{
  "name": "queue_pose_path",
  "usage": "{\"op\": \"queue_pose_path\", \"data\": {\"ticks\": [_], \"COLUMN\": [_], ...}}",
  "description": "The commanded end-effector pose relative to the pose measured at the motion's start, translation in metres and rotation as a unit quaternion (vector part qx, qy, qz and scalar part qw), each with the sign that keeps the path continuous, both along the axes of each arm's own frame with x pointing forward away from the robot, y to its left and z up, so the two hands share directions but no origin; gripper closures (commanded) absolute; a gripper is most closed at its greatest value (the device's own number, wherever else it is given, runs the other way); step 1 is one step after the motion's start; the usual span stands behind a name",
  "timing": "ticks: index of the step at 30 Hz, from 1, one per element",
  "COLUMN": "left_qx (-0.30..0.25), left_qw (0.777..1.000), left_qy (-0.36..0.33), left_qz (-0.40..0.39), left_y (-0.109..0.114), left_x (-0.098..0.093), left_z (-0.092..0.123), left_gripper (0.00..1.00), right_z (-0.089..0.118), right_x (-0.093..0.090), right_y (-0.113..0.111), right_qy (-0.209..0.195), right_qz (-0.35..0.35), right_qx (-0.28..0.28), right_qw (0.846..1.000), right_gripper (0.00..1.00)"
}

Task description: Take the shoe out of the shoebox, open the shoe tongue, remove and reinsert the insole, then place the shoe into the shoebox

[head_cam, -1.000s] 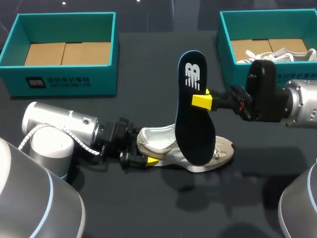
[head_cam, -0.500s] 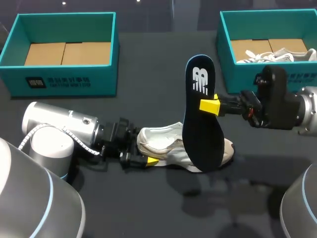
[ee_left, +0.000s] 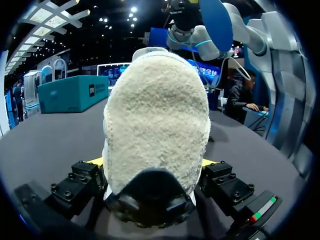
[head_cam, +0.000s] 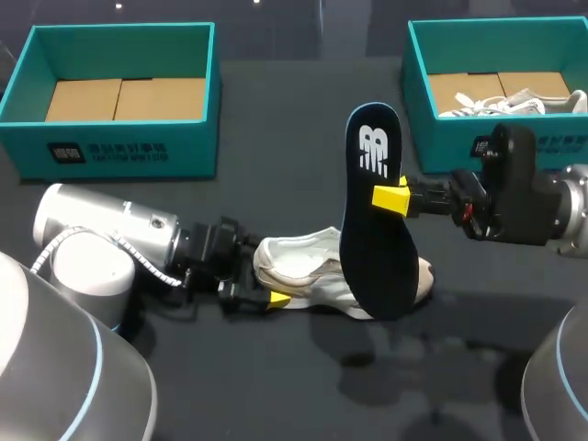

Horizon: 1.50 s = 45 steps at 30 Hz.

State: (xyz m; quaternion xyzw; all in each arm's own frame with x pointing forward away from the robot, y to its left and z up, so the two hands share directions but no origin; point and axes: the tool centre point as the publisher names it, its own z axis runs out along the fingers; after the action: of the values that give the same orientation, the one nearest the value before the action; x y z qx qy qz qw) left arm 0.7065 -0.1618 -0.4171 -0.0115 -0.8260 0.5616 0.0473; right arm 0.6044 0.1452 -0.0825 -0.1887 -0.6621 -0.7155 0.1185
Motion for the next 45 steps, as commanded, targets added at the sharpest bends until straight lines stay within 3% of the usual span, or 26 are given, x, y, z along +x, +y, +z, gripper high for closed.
{"op": "queue_pose_path", "data": {"ticks": [1,14,19,22,24,41,45], "left_qx": [0.041,0.041,0.118,0.193,0.280,0.280,0.319], "left_qw": [0.999,0.999,0.993,0.981,0.959,0.959,0.947], "left_qy": [0.005,0.005,0.001,0.011,0.022,0.022,0.016], "left_qz": [-0.007,-0.007,-0.010,-0.021,-0.027,-0.027,-0.035], "left_y": [0.008,0.008,0.011,0.015,0.018,0.018,0.016], "left_x": [-0.004,-0.004,0.002,0.002,0.001,0.001,0.002], "left_z": [0.015,0.015,0.031,0.041,0.047,0.047,0.051], "left_gripper": [0.00,0.00,0.00,0.00,0.00,0.00,0.00], "right_z": [0.000,0.000,0.000,0.000,0.000,0.000,0.000], "right_x": [-0.003,-0.003,-0.003,-0.003,-0.003,-0.003,-0.003], "right_y": [0.000,0.000,0.000,0.000,0.000,0.000,0.000], "right_qy": [0.000,0.000,0.000,0.000,0.000,0.000,0.000], "right_qz": [-0.004,-0.004,-0.004,-0.004,-0.004,-0.004,-0.004], "right_qx": [-0.001,-0.001,-0.001,-0.001,-0.001,-0.001,-0.001], "right_qw": [1.000,1.000,1.000,1.000,1.000,1.000,1.000], "right_gripper": [1.00,1.00,1.00,1.00,1.00,1.00,1.00]}}
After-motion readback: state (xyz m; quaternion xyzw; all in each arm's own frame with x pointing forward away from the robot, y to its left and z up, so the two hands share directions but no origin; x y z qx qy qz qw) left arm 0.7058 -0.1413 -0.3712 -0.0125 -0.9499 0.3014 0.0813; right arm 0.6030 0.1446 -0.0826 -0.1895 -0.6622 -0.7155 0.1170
